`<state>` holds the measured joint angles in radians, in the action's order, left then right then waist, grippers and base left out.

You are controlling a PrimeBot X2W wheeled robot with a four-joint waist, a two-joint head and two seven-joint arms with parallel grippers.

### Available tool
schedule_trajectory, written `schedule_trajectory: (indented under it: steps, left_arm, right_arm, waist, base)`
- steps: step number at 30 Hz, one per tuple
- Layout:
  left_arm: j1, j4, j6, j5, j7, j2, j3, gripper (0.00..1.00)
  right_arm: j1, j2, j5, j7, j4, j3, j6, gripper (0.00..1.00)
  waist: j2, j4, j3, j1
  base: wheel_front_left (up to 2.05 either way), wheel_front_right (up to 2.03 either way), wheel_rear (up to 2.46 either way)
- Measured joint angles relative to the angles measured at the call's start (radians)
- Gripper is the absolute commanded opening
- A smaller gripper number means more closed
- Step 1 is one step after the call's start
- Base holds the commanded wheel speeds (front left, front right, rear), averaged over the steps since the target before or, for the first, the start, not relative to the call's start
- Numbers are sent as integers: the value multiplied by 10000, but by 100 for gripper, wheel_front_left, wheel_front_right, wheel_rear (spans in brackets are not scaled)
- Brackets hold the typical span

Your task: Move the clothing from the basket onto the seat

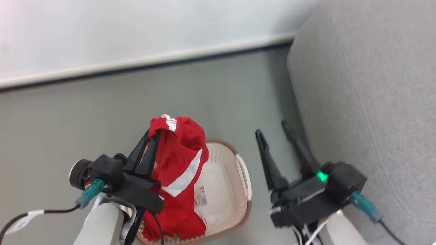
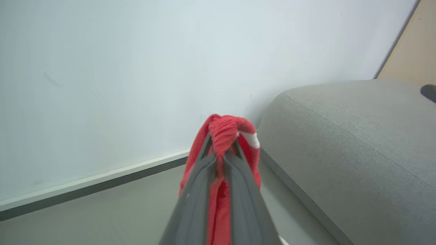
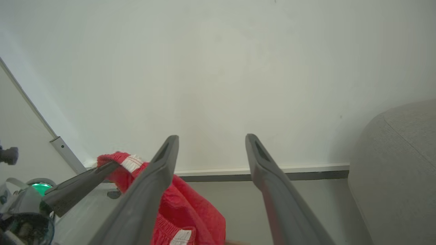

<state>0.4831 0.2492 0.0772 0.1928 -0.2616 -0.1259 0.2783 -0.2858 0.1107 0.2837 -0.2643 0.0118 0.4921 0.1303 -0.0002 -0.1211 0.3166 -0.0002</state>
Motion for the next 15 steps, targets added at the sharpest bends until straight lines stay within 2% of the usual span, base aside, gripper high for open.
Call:
schedule_trajectory:
  steps: [15]
  left_arm:
    - [-766, -1354, 92, -282, 0, 102, -420, 0]
  right_arm:
    - [957, 385, 405, 0, 685, 1057, 0, 100]
  waist:
    - [0, 7, -2271, 0]
  base:
    - [0, 0, 0]
